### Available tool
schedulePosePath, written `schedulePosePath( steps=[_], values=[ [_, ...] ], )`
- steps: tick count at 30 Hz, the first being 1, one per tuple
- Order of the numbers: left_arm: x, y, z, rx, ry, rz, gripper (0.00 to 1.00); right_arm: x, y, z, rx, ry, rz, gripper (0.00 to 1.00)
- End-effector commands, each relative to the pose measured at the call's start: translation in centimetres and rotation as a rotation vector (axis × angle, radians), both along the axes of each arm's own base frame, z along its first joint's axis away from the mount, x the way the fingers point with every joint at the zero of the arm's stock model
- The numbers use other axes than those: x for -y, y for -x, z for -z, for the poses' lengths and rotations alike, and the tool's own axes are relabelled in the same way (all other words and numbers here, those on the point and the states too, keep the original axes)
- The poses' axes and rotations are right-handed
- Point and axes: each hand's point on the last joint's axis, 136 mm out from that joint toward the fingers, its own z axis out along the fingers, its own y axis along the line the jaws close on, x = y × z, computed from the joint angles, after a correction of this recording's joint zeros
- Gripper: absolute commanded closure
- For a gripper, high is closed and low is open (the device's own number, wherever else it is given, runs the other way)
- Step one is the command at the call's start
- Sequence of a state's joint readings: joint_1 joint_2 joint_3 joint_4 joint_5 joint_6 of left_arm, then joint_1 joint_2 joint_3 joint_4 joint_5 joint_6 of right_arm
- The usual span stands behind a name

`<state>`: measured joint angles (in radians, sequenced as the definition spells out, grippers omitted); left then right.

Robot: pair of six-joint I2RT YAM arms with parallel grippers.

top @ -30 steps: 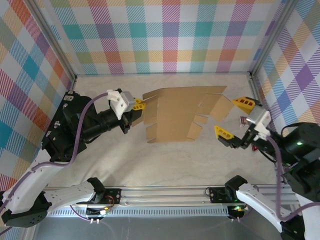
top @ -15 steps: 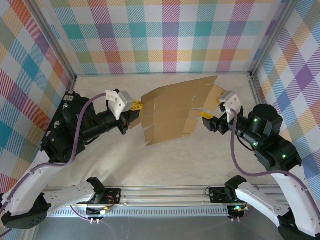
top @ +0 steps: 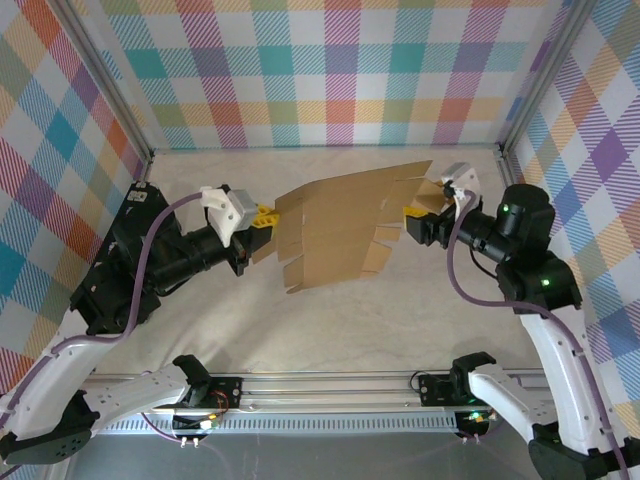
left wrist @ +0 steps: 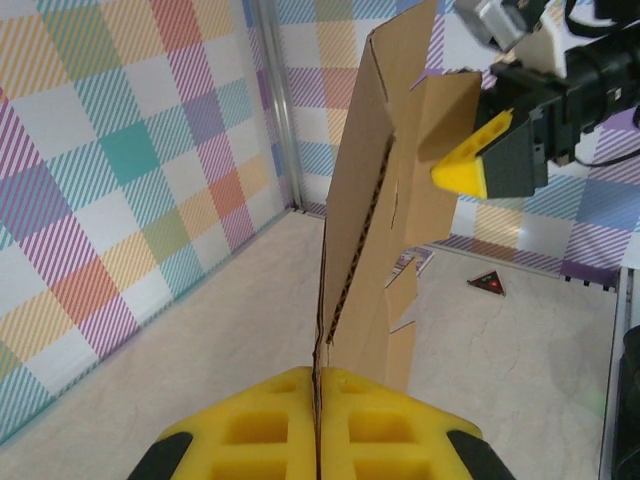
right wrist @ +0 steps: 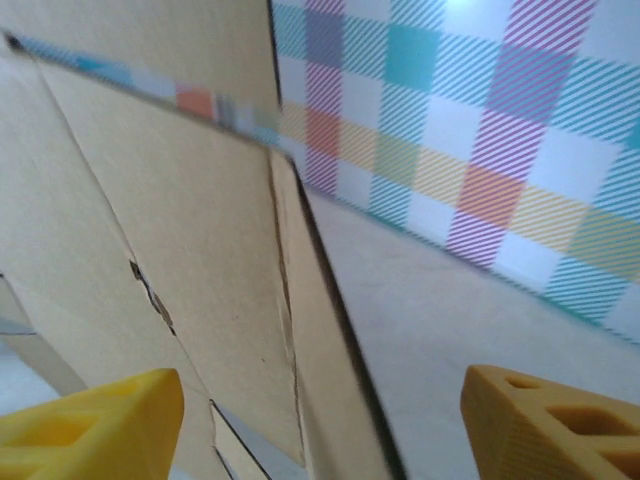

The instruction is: Fold the paper box

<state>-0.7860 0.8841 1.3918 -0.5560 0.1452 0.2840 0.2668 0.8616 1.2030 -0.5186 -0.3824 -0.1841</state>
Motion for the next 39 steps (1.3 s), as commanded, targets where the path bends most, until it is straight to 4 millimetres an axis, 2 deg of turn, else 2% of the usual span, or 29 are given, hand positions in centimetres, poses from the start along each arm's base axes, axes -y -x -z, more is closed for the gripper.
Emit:
schedulePosePath(
  steps=[1, 4, 7, 9, 13, 15, 18, 22, 26, 33, 35, 38, 39],
  values=[
    [-0.5, 0.7, -0.6, 0.022, 0.012, 0.016, 1.00, -1.9, 2.0, -2.1, 0.059, -0.069, -0.167, 0.33],
    [-0.6, 0.5, -0.7, 0.025, 0.014, 0.002, 1.00, -2.4, 2.8, -2.4, 0.056, -0.084, -0.212, 0.51],
    [-0.4, -0.2, -0.3, 0.017, 0.015, -0.018, 1.00, -2.4, 3.1, -2.6, 0.047, -0.097, -0.218, 0.81],
    [-0.2, -0.9, 0.1, 0.008, 0.014, -0.040, 1.00, -2.4, 3.3, -2.8, 0.036, -0.107, -0.215, 0.88],
    [-0.2, -3.0, 0.6, -0.024, 0.011, -0.122, 1.00, -1.9, 2.9, -3.1, -0.086, -0.141, -0.151, 0.90],
    [-0.1, -3.4, 0.5, -0.048, 0.011, -0.126, 1.00, -2.1, 3.3, -3.3, -0.156, -0.160, -0.161, 0.90],
    [0.1, -2.8, 0.2, -0.080, 0.003, -0.099, 1.00, -2.5, 4.7, -3.8, -0.211, -0.189, -0.212, 0.90],
    [-0.8, -1.3, 0.1, -0.129, 0.033, -0.084, 1.00, -1.7, 6.1, -3.6, -0.297, -0.203, -0.161, 0.89],
    [-1.6, -2.1, 1.2, -0.205, 0.096, -0.167, 1.00, -2.1, 7.3, -2.8, -0.397, -0.213, -0.195, 0.86],
    [1.4, -6.7, 6.1, -0.311, -0.013, -0.240, 1.00, -1.9, 2.7, 0.8, -0.504, -0.172, -0.071, 0.89],
    [2.4, -8.3, 7.8, -0.317, -0.023, -0.258, 1.00, -1.9, 1.1, 2.2, -0.514, -0.172, -0.038, 0.93],
    [2.5, -11.3, 10.9, -0.336, -0.043, -0.324, 1.00, -1.8, -1.7, 4.6, -0.523, -0.171, 0.027, 0.94],
    [2.4, -12.3, 11.6, -0.336, -0.040, -0.339, 1.00, -1.8, -2.4, 5.3, -0.523, -0.169, 0.041, 0.91]
  ],
)
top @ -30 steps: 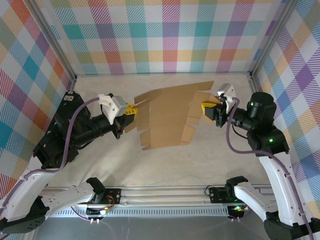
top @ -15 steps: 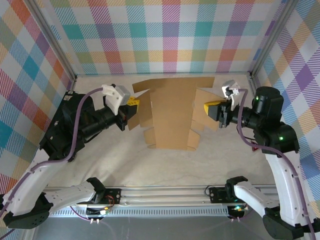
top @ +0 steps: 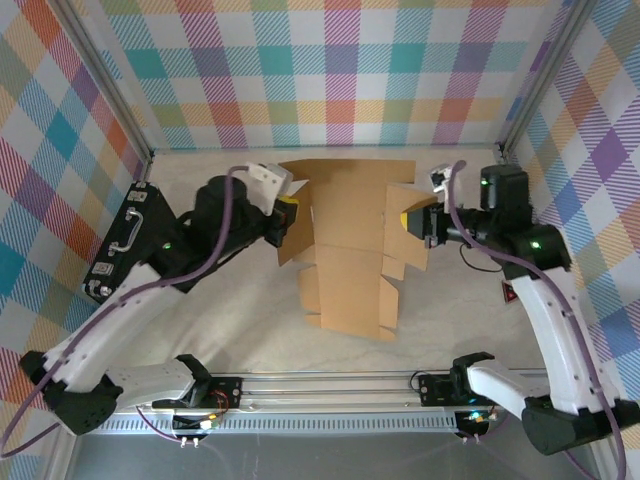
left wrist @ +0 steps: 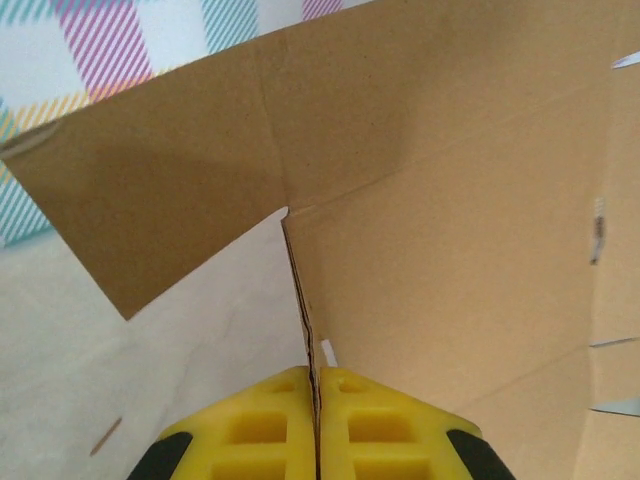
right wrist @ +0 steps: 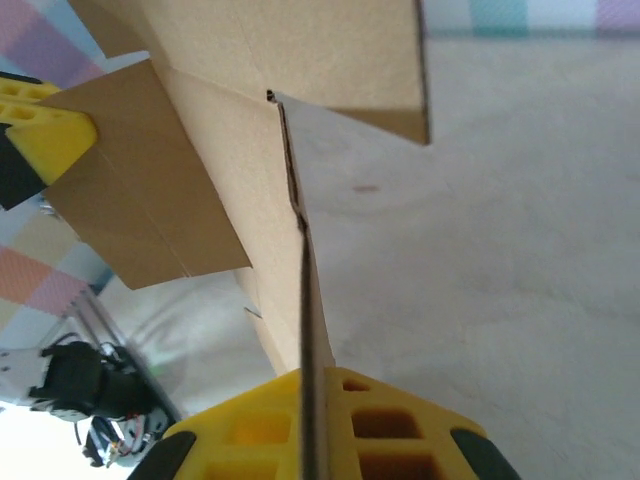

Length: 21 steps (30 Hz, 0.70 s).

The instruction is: Fold the paper box

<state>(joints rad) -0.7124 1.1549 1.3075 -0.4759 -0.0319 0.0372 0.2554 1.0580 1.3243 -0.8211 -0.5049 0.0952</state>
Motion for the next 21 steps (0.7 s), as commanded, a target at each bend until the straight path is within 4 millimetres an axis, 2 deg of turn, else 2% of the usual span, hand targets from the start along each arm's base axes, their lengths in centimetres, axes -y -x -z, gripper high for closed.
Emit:
schedulePosePath(
  steps=[1, 3, 4, 5, 8, 13, 17, 21],
  values=[
    [-0.1, -2.6, 1.9, 0.007, 0.015, -0.045, 1.00, -0.1, -2.9, 0.7, 0.043, -0.017, 0.063, 0.89],
    [-0.2, -4.0, 3.3, 0.006, 0.012, -0.059, 1.00, -0.1, -4.6, 2.4, 0.044, -0.003, 0.091, 0.91],
    [0.0, -4.8, 3.3, 0.026, 0.038, -0.058, 1.00, -0.1, -5.4, 3.4, 0.044, 0.009, 0.099, 0.92],
    [0.1, -5.2, 3.8, 0.023, 0.045, -0.049, 1.00, 0.1, -6.2, 4.6, 0.035, 0.032, 0.116, 0.93],
    [0.6, -6.0, 5.2, 0.020, 0.046, -0.034, 1.00, -0.1, -7.8, 6.6, 0.067, 0.040, 0.124, 0.93],
    [0.7, -5.6, 7.2, 0.074, 0.051, -0.004, 1.00, -0.6, -8.8, 8.5, 0.234, 0.023, 0.083, 0.93],
    [1.0, -4.7, 9.7, 0.103, 0.047, 0.048, 1.00, -1.1, -9.1, 11.1, 0.242, 0.029, 0.049, 0.92],
    [0.9, -4.3, 12.0, 0.107, 0.044, 0.063, 1.00, -1.6, -9.0, 12.6, 0.257, -0.013, 0.033, 0.91]
  ],
)
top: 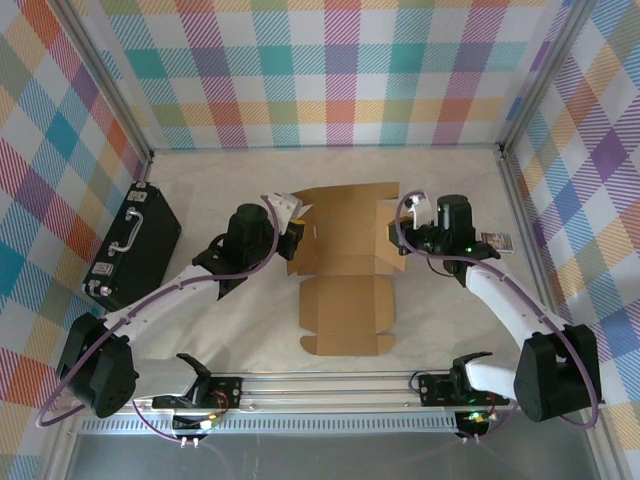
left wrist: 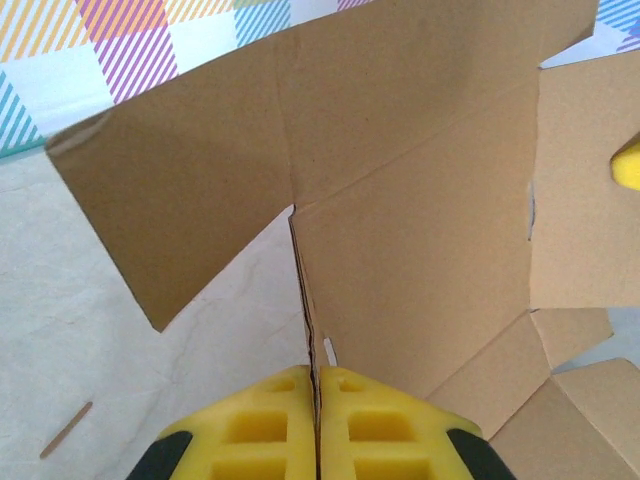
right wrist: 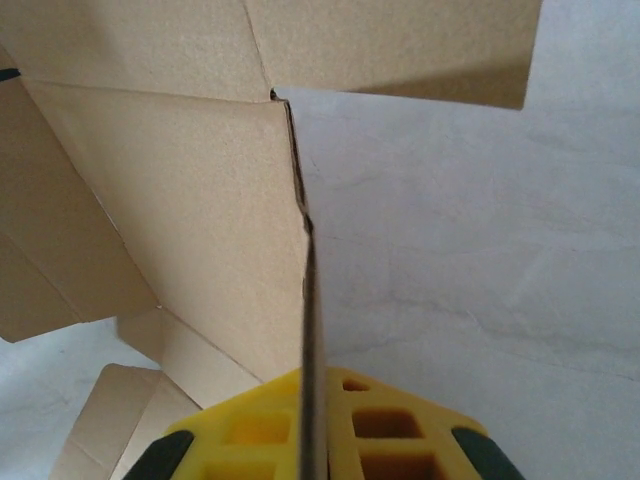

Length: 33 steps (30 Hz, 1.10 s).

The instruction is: Fold the paper box

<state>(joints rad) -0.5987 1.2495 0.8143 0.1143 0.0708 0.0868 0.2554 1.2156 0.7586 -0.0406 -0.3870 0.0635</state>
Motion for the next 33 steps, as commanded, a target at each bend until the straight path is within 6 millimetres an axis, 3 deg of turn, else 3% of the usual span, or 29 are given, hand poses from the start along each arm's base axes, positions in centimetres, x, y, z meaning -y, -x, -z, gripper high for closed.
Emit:
schedulePosePath(
  steps=[1, 7, 14, 23, 28, 33],
  values=[
    [0.8, 0.6, -1.2, 0.110, 0.051, 0.077, 1.00, -1.3, -0.8, -2.7, 0.179, -0.081, -0.058, 0.90],
    [0.9, 1.6, 1.2, 0.122, 0.041, 0.121, 1.00, -1.3, -0.2, 0.1, 0.154, -0.095, -0.059, 0.89],
    [1.2, 2.0, 3.5, 0.116, 0.017, 0.154, 1.00, -1.2, -0.3, 0.8, 0.131, -0.068, -0.060, 0.88],
    [1.4, 2.3, 6.7, 0.081, -0.021, 0.185, 1.00, -0.3, -0.6, 4.1, 0.013, 0.043, -0.036, 0.84],
    [1.3, 2.6, 8.5, 0.054, -0.064, 0.199, 1.00, -0.4, -0.5, 4.5, -0.014, 0.051, -0.045, 0.81],
    [1.5, 3.0, 8.3, 0.069, -0.062, 0.212, 1.00, -0.6, -0.4, 4.7, -0.043, 0.049, -0.054, 0.77]
  ],
)
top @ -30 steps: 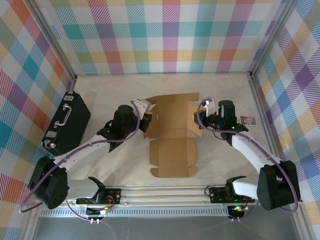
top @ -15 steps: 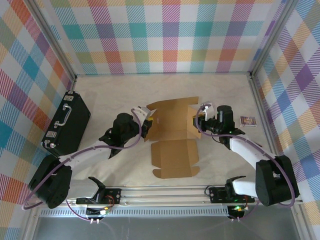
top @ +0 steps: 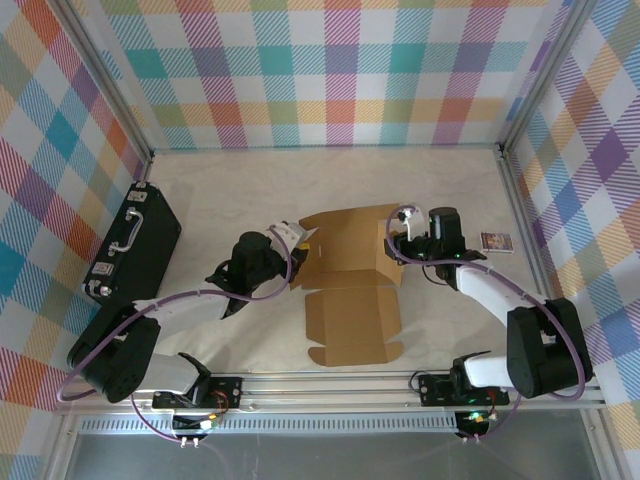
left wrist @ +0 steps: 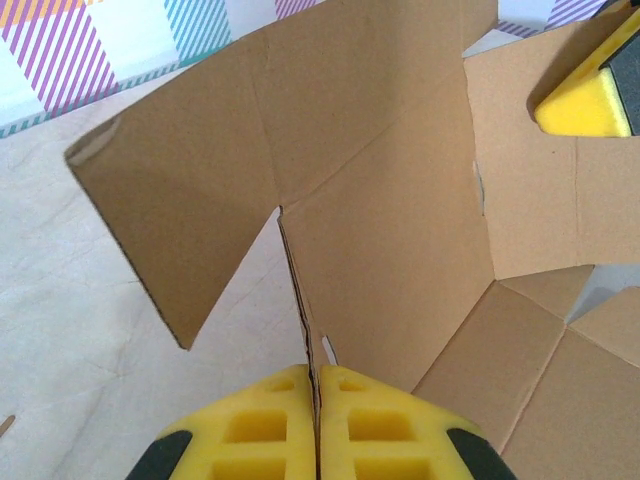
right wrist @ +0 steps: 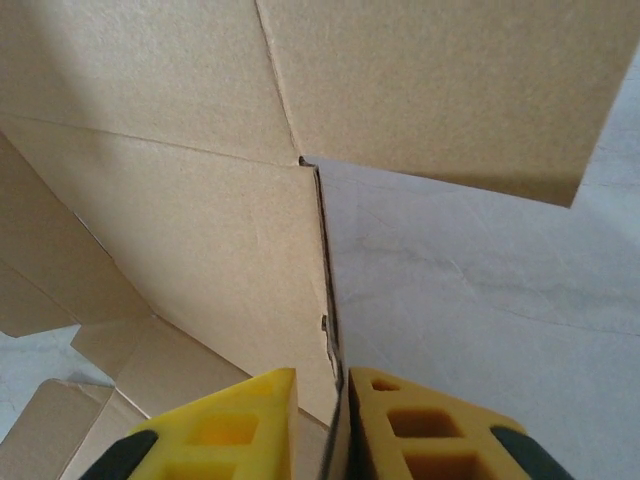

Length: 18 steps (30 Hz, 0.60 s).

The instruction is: Fold the paper box

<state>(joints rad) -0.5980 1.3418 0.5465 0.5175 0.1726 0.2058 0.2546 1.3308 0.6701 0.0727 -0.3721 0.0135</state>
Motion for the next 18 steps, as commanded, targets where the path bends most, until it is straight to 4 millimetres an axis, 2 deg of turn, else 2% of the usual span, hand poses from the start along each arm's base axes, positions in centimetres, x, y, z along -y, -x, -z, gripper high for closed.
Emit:
schedulePosePath(
  steps=[1, 3, 5, 7, 15, 18],
  values=[
    [0.6, 1.5, 1.5, -0.015, -0.040, 0.074, 1.00, -0.8, -0.1, -0.9, 0.001, -0.014, -0.043, 0.76],
    [0.7, 1.6, 1.4, -0.015, -0.040, 0.076, 1.00, -0.8, -0.1, -0.8, -0.007, -0.017, -0.044, 0.71],
    [0.6, 1.5, 1.3, -0.016, -0.045, 0.070, 1.00, -0.7, 0.0, -0.7, -0.023, -0.016, -0.034, 0.59],
    [0.5, 1.4, 1.2, -0.019, -0.053, 0.061, 1.00, -0.7, 0.0, -0.8, -0.046, -0.020, -0.025, 0.53],
    [0.4, 1.6, 1.2, -0.009, -0.071, 0.064, 1.00, -0.3, 0.5, -1.2, -0.110, -0.030, 0.019, 0.40],
    [0.3, 1.6, 1.0, 0.001, -0.075, 0.059, 1.00, 0.3, 0.9, -2.1, -0.085, -0.022, 0.047, 0.30]
  ],
)
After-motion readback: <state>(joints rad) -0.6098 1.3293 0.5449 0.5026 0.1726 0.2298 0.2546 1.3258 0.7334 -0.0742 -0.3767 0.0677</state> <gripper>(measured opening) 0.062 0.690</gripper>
